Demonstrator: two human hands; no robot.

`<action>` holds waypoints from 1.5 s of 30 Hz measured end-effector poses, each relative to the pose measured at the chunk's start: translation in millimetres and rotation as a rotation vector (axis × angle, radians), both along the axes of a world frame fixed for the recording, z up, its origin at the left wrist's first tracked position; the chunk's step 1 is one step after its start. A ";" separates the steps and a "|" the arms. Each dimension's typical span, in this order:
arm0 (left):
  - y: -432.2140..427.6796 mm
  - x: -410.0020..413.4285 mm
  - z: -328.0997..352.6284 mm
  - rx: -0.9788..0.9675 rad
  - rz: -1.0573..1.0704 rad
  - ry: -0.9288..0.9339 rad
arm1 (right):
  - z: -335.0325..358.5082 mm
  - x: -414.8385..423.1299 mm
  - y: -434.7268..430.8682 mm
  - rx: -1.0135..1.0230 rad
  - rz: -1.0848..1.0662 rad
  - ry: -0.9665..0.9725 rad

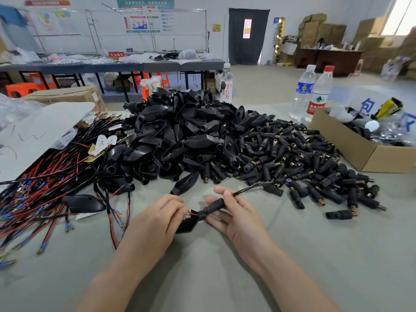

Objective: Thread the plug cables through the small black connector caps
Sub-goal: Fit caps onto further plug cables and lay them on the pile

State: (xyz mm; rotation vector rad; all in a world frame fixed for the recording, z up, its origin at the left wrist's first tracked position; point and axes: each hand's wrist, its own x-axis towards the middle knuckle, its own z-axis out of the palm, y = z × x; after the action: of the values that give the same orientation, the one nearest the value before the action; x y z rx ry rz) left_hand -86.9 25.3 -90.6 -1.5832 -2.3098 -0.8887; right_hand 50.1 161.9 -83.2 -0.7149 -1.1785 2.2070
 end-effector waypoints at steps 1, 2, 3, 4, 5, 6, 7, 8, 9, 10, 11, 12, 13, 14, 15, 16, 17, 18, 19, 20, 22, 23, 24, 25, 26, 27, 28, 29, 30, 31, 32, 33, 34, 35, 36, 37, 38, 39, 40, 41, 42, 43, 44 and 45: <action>1.3 2.4 1.9 0.036 0.020 0.067 | 0.3 0.0 -0.9 -0.016 0.009 0.003; 2.8 3.6 3.3 0.070 0.033 0.106 | 0.5 -0.1 -1.6 -0.026 0.016 0.008; 4.0 3.8 4.1 0.098 0.044 0.128 | 0.3 -0.2 -2.0 -0.032 0.022 0.013; 4.6 3.8 4.6 0.114 0.059 0.132 | 0.3 -0.1 -2.2 -0.036 0.024 0.022; 4.7 3.8 4.6 0.127 0.079 0.103 | 0.4 -0.2 -2.2 -0.041 0.022 0.031; 4.6 3.5 4.1 0.147 0.103 0.029 | 0.4 -0.4 -2.1 -0.046 0.019 0.040; 4.7 3.0 3.1 0.171 0.120 -0.077 | 0.3 -0.4 -1.8 -0.050 0.015 0.045; 4.9 2.5 1.4 0.185 0.129 -0.180 | 0.2 -0.4 -1.4 -0.054 0.010 0.047; 5.1 2.3 -0.3 0.183 0.131 -0.251 | 0.3 -0.2 -1.1 -0.058 0.004 0.047; 5.3 1.7 -1.8 0.168 0.127 -0.278 | 0.7 -0.3 -0.6 -0.063 -0.001 0.045; 4.7 0.2 -3.1 0.152 0.118 -0.282 | 0.8 -0.2 -0.3 -0.066 -0.005 0.041; 3.6 -1.8 -3.7 0.134 0.102 -0.277 | 1.1 -0.2 -0.3 -0.067 -0.006 0.036; 1.8 -4.3 -3.4 0.110 0.076 -0.279 | 1.5 -0.2 -0.4 -0.065 -0.006 0.033; -0.3 -6.6 -3.0 0.076 0.038 -0.290 | 1.7 0.0 -0.6 -0.063 -0.004 0.033; -2.3 -9.0 -2.3 0.035 0.002 -0.307 | 1.8 0.2 -0.3 -0.064 -0.003 0.036; -4.4 -11.3 -1.7 -0.011 -0.030 -0.312 | 1.7 0.4 0.3 -0.065 -0.004 0.041; -6.2 -12.9 -0.9 -0.049 -0.053 -0.303 | 1.4 0.6 0.9 -0.068 -0.006 0.044; -7.4 -14.2 -0.4 -0.073 -0.066 -0.292 | 1.2 0.4 1.6 -0.071 -0.009 0.046; -8.2 -14.7 0.1 -0.083 -0.069 -0.288 | 1.0 0.6 2.1 -0.074 -0.011 0.048; -8.3 -14.6 0.8 -0.082 -0.070 -0.295 | 0.8 0.5 2.6 -0.077 -0.014 0.050; -7.7 -13.3 2.9 -0.055 -0.074 -0.324 | 0.4 0.5 3.1 -0.082 -0.020 0.054; -7.1 -12.4 3.5 -0.038 -0.077 -0.343 | 0.2 0.5 3.0 -0.085 -0.023 0.058; -6.6 -11.1 4.6 -0.020 -0.080 -0.369 | 0.2 0.6 3.0 -0.088 -0.024 0.062; -6.2 -9.4 6.1 -0.004 -0.078 -0.401 | 0.1 0.7 3.3 -0.091 -0.025 0.064; -5.6 -8.0 7.1 0.006 -0.078 -0.431 | 0.0 0.7 3.7 -0.096 -0.026 0.065; -5.1 -6.9 7.9 0.010 -0.080 -0.457 | -0.2 0.7 4.0 -0.102 -0.026 0.065; -4.7 -6.3 8.6 0.011 -0.086 -0.484 | -0.2 0.6 4.3 -0.111 -0.027 0.065; -4.4 -5.6 9.4 0.009 -0.093 -0.522 | 0.0 0.5 4.4 -0.121 -0.026 0.065; -4.2 -4.8 10.5 0.007 -0.102 -0.569 | 0.2 0.4 4.2 -0.132 -0.024 0.065; -4.0 -4.2 11.5 -0.004 -0.109 -0.608 | 0.4 0.3 3.7 -0.141 -0.021 0.066; -3.2 -3.5 11.8 -0.021 -0.115 -0.632 | 0.7 0.1 3.5 -0.150 -0.019 0.067; -2.3 -2.6 11.4 -0.042 -0.115 -0.641 | 0.8 0.0 3.3 -0.158 -0.019 0.066; -1.7 -1.9 10.6 -0.054 -0.113 -0.647 | 0.8 -0.2 3.1 -0.164 -0.021 0.065; -1.3 -1.1 9.8 -0.053 -0.111 -0.658 | 0.7 -0.6 3.1 -0.167 -0.023 0.064; -0.8 -0.7 9.2 -0.044 -0.109 -0.676 | 0.4 -0.9 3.0 -0.170 -0.027 0.063; -0.3 -0.5 9.0 -0.033 -0.110 -0.698 | 0.3 -1.1 3.1 -0.174 -0.030 0.064; 0.1 0.0 9.3 -0.025 -0.115 -0.718 | 0.0 -1.2 3.2 -0.177 -0.031 0.065; 0.5 0.3 9.6 -0.018 -0.121 -0.736 | -0.3 -1.1 3.2 -0.178 -0.030 0.067; 1.1 0.5 9.7 -0.010 -0.124 -0.747 | -0.5 -1.1 3.3 -0.178 -0.029 0.069; 1.7 0.7 9.2 -0.002 -0.117 -0.750 | -0.6 -0.8 3.2 -0.178 -0.027 0.073; 2.3 1.1 8.2 0.007 -0.100 -0.745 | -0.6 -0.8 2.8 -0.180 -0.025 0.078; 2.8 1.9 7.1 0.017 -0.077 -0.727 | -0.5 -0.8 2.2 -0.180 -0.021 0.082; 3.5 2.9 6.0 0.028 -0.053 -0.700 | -0.3 -0.6 1.8 -0.174 -0.015 0.085; 4.1 4.0 5.0 0.039 -0.033 -0.668 | -0.1 -0.2 1.6 -0.162 -0.007 0.084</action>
State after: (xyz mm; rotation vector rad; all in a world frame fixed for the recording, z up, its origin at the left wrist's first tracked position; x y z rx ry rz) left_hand -82.9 29.4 -85.6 -1.4620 -2.6473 -1.6663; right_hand 49.9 163.5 -83.3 -0.6821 -0.9633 2.3219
